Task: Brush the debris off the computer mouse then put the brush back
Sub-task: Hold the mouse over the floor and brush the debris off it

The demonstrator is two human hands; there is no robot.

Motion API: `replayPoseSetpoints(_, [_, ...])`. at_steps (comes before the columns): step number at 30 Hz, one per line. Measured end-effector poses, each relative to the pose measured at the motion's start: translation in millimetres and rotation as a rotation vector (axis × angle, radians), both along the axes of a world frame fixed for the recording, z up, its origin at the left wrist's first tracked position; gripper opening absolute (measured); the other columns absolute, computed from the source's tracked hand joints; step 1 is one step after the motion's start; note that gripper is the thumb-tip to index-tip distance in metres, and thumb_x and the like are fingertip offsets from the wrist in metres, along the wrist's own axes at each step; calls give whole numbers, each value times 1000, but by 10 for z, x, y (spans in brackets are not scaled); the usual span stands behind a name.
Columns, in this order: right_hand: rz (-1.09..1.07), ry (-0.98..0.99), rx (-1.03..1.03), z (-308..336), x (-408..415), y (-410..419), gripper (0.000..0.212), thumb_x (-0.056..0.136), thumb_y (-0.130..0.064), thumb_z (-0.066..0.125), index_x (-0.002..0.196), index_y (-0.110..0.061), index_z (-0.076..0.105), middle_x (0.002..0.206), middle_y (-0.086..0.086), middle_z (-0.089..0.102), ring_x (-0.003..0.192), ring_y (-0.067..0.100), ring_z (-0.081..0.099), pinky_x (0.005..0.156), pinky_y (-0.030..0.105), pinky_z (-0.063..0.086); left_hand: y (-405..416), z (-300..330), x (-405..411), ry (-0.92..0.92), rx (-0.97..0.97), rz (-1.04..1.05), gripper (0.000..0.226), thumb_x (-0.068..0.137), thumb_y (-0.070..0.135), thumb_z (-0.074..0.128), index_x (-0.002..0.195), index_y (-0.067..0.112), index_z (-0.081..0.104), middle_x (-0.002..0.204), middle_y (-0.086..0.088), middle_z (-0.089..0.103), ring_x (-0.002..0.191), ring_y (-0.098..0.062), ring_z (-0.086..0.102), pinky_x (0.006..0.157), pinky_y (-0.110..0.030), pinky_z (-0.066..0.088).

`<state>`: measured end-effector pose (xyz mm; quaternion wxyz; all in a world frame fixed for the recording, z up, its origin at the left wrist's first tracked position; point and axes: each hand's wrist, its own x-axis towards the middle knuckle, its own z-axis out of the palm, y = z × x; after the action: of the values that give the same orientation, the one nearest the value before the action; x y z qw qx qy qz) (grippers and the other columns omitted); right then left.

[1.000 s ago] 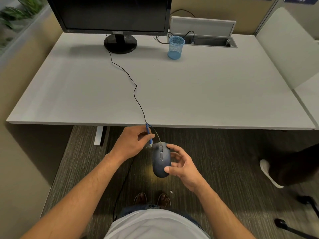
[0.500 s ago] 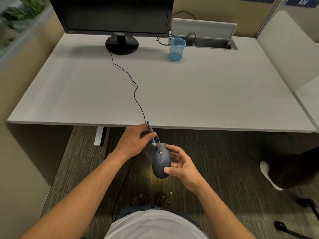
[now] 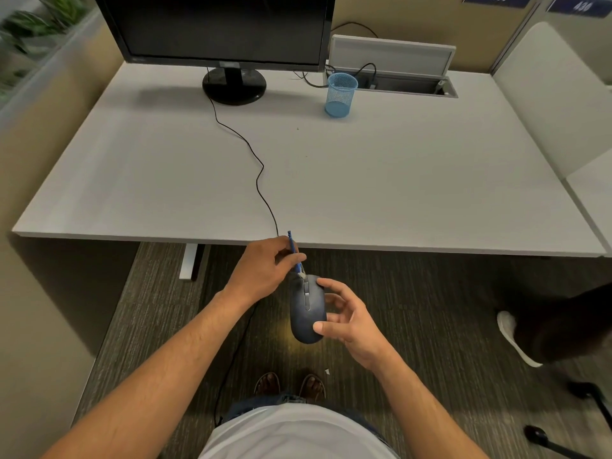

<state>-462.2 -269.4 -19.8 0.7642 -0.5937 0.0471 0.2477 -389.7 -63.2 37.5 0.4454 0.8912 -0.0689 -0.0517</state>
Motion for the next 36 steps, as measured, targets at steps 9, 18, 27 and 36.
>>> replayPoseSetpoints(9, [-10,7,15,-6,7,2,77,69,-5,86,136,-30,59,136,15,58,110,43,68,91,52,58,-98,47,-10,57,-162,-40,3,91,33,70,90,34,68,88,13,72,83,-2,68,80,-24,55])
replayPoseSetpoints(18, [-14,-4,-11,-15,16,-21,77,67,-10,88,135,-33,59,138,12,56,114,40,67,90,49,58,28,-11,65,10,23,-7,14,93,34,67,94,21,70,82,12,68,77,1,64,67,-12,44])
replayPoseSetpoints(27, [6,0,6,-39,44,-4,76,72,-3,85,136,-32,59,139,13,55,112,43,67,90,49,58,-29,48,68,58,-32,-104,12,92,33,69,93,21,71,81,10,71,75,-7,66,71,-22,51])
replayPoseSetpoints(36, [0,-1,13,-11,43,-27,75,72,-3,85,135,-32,59,140,14,55,112,42,67,90,49,59,-84,1,65,-137,23,-67,15,94,29,67,91,15,71,80,4,70,71,-8,64,66,-20,49])
